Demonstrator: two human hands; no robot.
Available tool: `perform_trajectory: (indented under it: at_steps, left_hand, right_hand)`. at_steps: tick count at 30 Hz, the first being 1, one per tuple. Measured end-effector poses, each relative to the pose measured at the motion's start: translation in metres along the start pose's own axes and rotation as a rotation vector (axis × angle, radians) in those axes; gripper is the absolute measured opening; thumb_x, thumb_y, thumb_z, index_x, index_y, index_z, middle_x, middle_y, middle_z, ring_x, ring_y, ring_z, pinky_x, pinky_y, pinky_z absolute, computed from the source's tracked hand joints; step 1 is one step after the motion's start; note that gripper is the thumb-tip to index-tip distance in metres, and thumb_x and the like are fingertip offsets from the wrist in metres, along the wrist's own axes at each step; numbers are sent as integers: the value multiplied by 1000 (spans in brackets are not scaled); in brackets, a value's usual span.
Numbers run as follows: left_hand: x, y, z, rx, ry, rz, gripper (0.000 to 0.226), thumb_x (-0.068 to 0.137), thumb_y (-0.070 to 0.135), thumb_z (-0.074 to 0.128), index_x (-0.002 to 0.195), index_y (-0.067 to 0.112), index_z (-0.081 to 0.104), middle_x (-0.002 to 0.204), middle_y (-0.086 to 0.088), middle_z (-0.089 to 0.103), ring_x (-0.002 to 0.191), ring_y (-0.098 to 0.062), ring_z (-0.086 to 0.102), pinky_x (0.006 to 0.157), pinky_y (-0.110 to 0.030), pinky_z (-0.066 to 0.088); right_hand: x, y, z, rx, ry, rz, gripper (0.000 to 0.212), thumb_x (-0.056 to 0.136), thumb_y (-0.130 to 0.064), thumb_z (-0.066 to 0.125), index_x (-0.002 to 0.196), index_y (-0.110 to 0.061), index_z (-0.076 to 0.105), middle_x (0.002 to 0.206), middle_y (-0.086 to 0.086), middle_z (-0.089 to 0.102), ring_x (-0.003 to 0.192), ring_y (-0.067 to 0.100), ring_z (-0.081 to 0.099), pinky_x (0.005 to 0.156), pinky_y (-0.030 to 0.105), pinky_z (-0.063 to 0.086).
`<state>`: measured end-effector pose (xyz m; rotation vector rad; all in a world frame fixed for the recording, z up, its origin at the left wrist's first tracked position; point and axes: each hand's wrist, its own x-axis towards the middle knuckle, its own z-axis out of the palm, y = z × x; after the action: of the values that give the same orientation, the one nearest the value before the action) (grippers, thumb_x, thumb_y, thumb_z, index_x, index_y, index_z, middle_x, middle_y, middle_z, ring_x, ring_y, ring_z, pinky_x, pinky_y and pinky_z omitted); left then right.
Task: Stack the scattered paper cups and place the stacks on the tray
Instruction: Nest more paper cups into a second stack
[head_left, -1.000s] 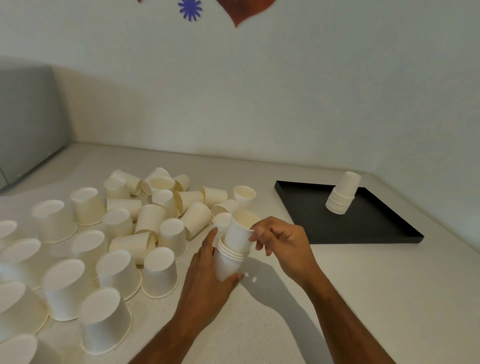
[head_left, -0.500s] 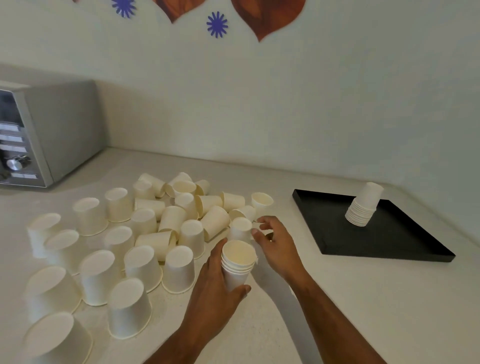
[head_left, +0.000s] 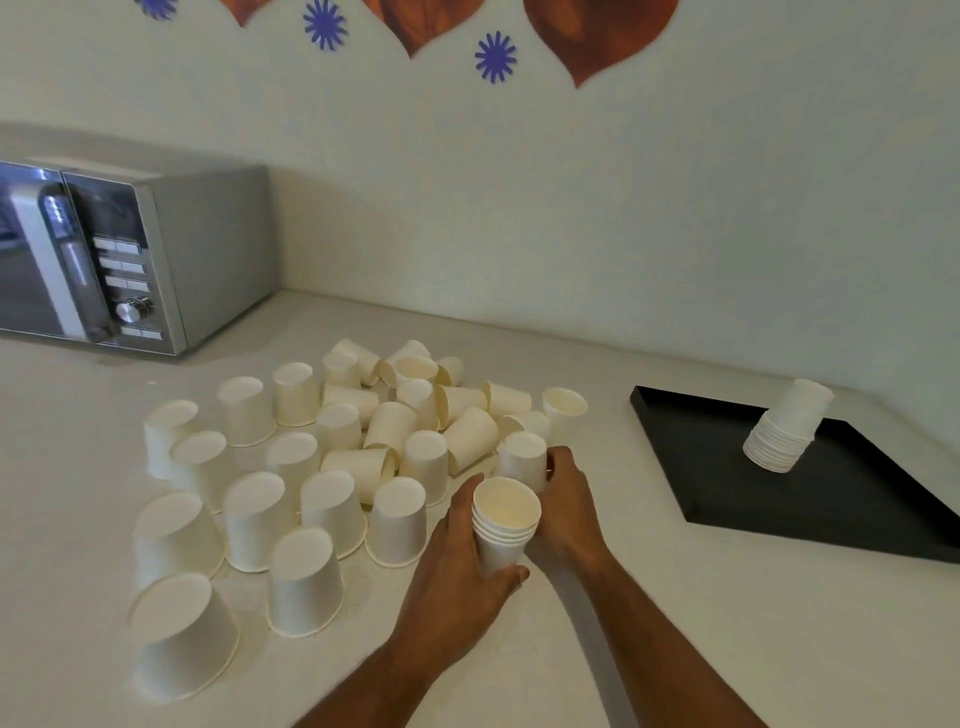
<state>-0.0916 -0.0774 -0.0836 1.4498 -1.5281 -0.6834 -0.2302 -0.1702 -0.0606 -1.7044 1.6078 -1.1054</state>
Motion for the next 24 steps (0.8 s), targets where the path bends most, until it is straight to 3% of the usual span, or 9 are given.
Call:
perform_trajectory:
  at_steps: [5, 7, 9, 13, 15, 17, 19, 21, 24]
  left_hand:
    - [1, 1, 0, -22, 12, 13, 110, 67, 42, 89, 144, 61, 13, 146, 38, 34, 138, 3, 36, 112, -23, 31]
    - [1, 1, 0, -12, 21, 13, 109, 68, 42, 89, 145, 59, 13, 149, 35, 35, 140, 1, 36, 115, -26, 32]
    - [3, 1, 1, 9, 30, 21, 108, 70, 44, 89, 144, 59, 12, 152, 32, 33, 141, 1, 34, 114, -23, 29]
    - [2, 2, 3, 3, 37, 35, 103, 72, 47, 86, 143, 60, 13, 152, 33, 33, 140, 0, 36, 110, -20, 28]
    - [1, 2, 3, -13, 43, 44, 102, 73, 44, 87, 145, 58, 16, 150, 32, 35, 139, 0, 39, 112, -23, 32]
    - [-1, 2, 1, -30, 48, 46, 100, 74, 39, 87, 147, 53, 20, 149, 30, 39, 137, 0, 41, 115, -28, 37]
    - [-2, 2, -1, -38, 45, 38, 97, 75, 35, 86, 148, 48, 23, 147, 28, 41, 135, -1, 43, 114, -29, 40]
    - [-4, 1, -2, -39, 19, 24, 94, 77, 34, 84, 149, 44, 24, 147, 25, 43, 135, -4, 45, 114, -30, 40]
    - [-10, -4, -1, -55, -19, -17, 88, 80, 34, 82, 147, 45, 26, 146, 24, 44, 135, -4, 45, 114, -28, 40]
  right_hand:
    - [3, -22, -46, 64, -124, -41, 56, 78, -49, 78, 118, -51, 40, 119, -17, 52, 101, 5, 58, 69, 15, 46]
    - [1, -34, -68, 99, -183, -76, 49, 80, -41, 80, 114, -51, 46, 122, -16, 49, 105, 8, 57, 70, 15, 51]
    - [-4, -47, -85, 94, -268, -126, 48, 79, -38, 81, 111, -55, 50, 118, -25, 47, 104, 7, 58, 69, 13, 53]
    - [-9, -67, -95, -106, -347, -199, 62, 74, -45, 83, 123, -53, 44, 116, -32, 46, 103, 11, 59, 82, 22, 58]
    - [-12, -75, -89, -204, -347, -231, 68, 66, -59, 80, 120, -57, 38, 112, -35, 46, 99, 8, 58, 79, 21, 57]
    - [-16, -80, -80, -269, -356, -278, 66, 58, -74, 71, 113, -64, 36, 108, -43, 44, 98, 1, 55, 76, 15, 49]
    - [-19, -79, -72, -313, -387, -338, 62, 61, -78, 67, 114, -71, 35, 111, -52, 37, 107, -12, 47, 80, 13, 40]
    - [-21, -77, -66, -357, -446, -390, 65, 68, -78, 65, 124, -73, 32, 118, -57, 26, 114, -26, 31, 90, 15, 32]
    - [-25, -77, -55, -360, -547, -383, 78, 65, -90, 52, 136, -69, 27, 119, -57, 19, 116, -27, 24, 97, 18, 26]
